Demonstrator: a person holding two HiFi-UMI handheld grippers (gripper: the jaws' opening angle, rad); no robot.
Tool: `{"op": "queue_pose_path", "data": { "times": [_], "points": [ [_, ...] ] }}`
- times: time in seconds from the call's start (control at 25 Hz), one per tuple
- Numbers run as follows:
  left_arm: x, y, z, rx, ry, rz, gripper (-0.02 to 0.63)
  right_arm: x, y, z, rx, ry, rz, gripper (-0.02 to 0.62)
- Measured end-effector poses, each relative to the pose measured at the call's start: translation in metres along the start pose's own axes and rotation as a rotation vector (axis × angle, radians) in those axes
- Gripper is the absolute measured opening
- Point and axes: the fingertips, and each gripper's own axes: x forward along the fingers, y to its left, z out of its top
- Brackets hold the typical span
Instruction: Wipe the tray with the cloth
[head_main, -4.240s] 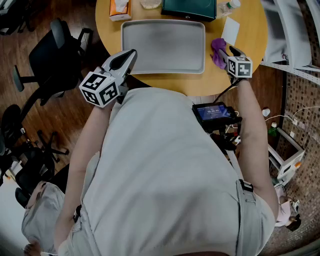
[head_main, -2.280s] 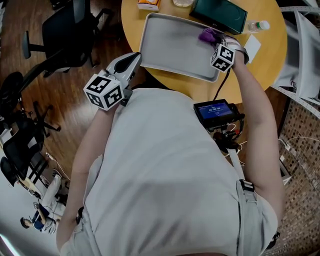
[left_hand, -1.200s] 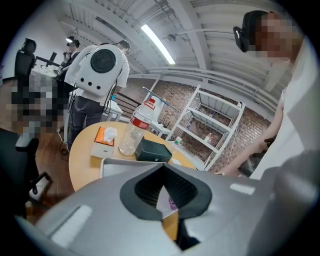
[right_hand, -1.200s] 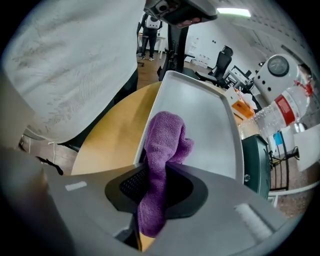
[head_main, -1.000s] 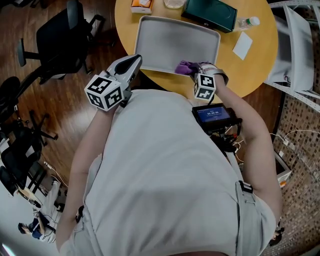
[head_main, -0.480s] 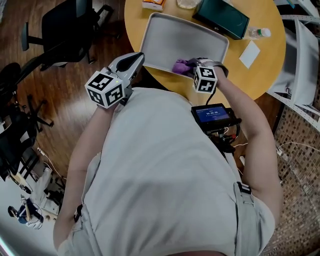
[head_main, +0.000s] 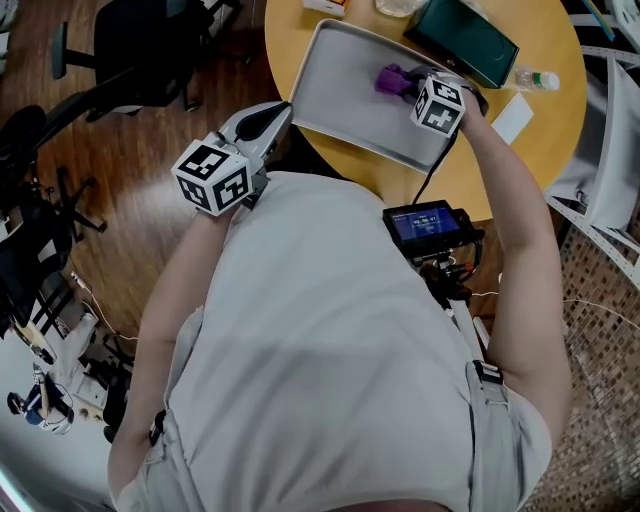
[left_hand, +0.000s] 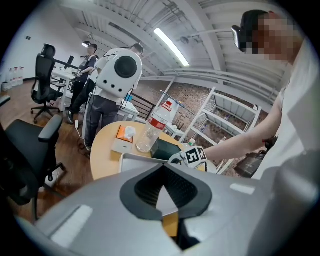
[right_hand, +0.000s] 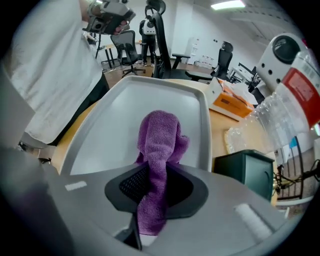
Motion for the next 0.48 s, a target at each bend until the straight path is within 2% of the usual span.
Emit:
{"op": "queue_pose_path", "data": {
  "times": [0.32, 0.48],
  "points": [
    [-0.016, -0.001, -0.002, -0.012, -0.013, 0.038, 0.000, -0.015, -0.045, -0.015, 0.040, 0.049, -0.083, 0.081],
    [-0.012, -0.004, -0.006, -0.013, -0.002, 0.030, 0.000, -0.015, -0.047, -0.020, 0.055, 0.069, -0.092, 0.081]
  ]
}}
